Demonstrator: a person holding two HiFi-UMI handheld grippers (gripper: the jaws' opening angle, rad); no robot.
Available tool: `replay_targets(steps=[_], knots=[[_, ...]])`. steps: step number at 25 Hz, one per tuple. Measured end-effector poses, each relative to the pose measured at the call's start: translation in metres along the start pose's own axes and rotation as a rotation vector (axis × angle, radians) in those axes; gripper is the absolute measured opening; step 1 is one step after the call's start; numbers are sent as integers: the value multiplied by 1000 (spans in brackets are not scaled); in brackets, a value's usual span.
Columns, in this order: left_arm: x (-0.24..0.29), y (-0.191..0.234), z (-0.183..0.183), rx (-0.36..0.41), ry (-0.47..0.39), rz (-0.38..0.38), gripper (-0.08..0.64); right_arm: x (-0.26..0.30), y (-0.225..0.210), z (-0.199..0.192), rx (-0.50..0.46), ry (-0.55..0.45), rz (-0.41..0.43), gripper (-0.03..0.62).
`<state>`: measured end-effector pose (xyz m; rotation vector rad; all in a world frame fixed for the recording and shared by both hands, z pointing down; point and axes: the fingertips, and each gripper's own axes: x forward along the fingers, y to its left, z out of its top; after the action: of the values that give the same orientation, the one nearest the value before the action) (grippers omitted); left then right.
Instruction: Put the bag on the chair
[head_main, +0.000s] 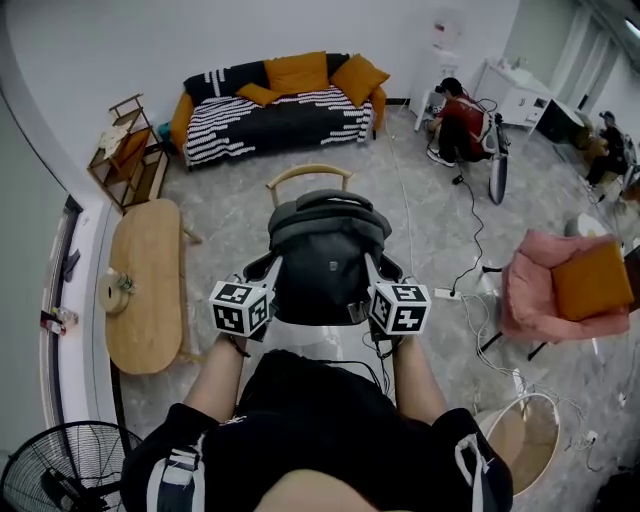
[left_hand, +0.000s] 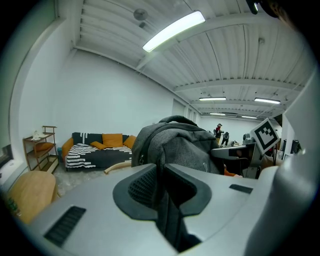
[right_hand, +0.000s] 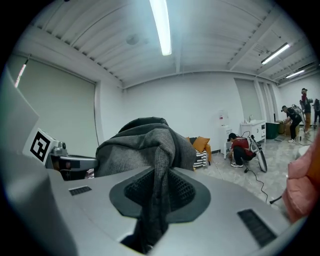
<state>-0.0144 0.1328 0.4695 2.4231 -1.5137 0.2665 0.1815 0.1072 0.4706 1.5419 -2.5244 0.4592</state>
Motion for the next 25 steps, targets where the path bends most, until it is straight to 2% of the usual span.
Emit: replay_targets(steps=[5, 9, 14, 18, 25], knots=[[26, 20, 2, 1, 12, -19, 59, 30, -8, 2, 2, 14, -20, 84], [59, 52, 11, -12, 21, -35, 58, 73, -14, 10, 5, 39, -32, 84], [102, 104, 41, -16, 30, -68, 60, 138, -16, 38, 16, 68, -49, 84], [132, 131, 35, -12, 35, -89, 60, 173, -23, 35, 11, 67, -71, 84], [193, 200, 76, -3, 38, -139, 60, 259, -27, 76, 9, 65, -111, 84]])
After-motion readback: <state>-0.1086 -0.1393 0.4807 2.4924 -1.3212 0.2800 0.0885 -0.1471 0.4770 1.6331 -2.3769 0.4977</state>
